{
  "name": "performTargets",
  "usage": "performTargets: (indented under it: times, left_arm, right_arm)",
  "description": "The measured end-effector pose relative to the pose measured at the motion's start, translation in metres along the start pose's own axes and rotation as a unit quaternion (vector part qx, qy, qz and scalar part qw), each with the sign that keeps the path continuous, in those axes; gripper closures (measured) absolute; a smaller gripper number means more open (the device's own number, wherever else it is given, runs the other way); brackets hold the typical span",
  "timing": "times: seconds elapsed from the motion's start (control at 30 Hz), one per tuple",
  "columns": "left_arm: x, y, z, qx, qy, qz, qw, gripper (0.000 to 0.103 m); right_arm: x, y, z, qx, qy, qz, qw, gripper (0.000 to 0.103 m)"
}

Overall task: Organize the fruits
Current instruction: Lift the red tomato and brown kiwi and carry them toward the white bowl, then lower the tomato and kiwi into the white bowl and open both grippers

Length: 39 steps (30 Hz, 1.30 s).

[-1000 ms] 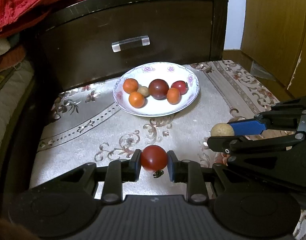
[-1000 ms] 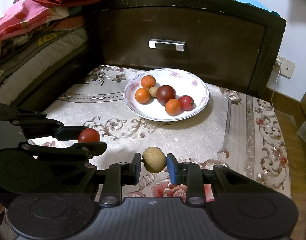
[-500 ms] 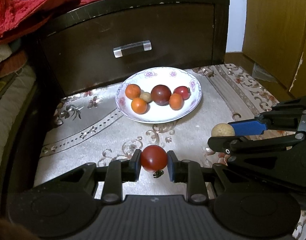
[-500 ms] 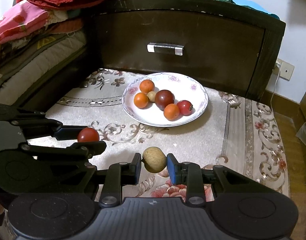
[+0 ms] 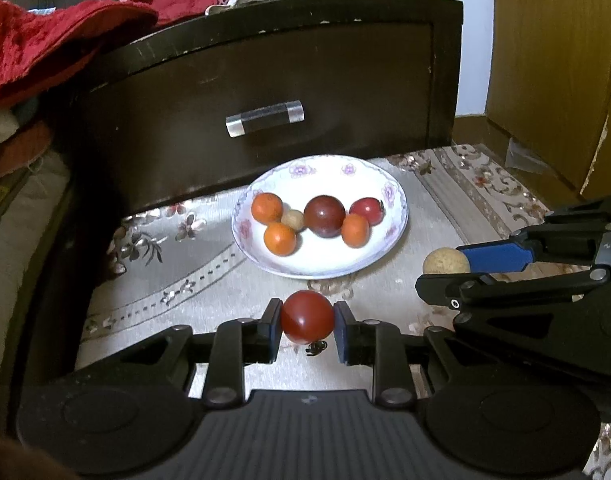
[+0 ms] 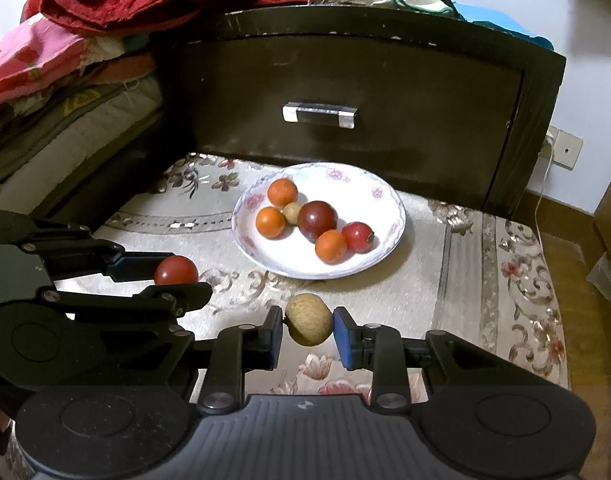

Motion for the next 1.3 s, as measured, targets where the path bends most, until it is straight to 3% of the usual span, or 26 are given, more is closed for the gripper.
performTargets:
  times: [1.3]
  left_arm:
    - [0.043,0.030,-0.020,0.000,0.010,-0.002,1.0000,0.072]
  right_arm:
    - [0.037,0.031,0.012,0.010,0.001,0.000,1.000,0.076]
Point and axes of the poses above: each gripper's, at about its wrist camera, not at the fingertips, and x roughly the way its jaws point, z to its right, y to its top, the point moved 4 cm from there along x, roughly the way its jaws point, and after that the axes turned 12 degrees about x, right-handed, at the moved point
